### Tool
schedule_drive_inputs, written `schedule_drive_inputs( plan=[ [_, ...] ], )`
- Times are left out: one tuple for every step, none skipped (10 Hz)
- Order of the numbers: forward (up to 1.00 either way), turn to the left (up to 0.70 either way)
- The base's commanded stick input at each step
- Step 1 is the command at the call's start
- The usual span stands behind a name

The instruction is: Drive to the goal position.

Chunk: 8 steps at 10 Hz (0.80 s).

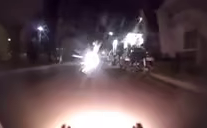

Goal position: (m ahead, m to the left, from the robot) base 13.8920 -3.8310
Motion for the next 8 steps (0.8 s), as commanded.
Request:
schedule_drive_inputs(
  plan=[
    [0.6,0.0],
    [0.6,0.0],
    [0.6,0.0],
    [0.6,0.0],
    [0.6,0.0],
    [0.6,0.0],
    [0.6,0.0],
    [0.6,0.0]
  ],
)
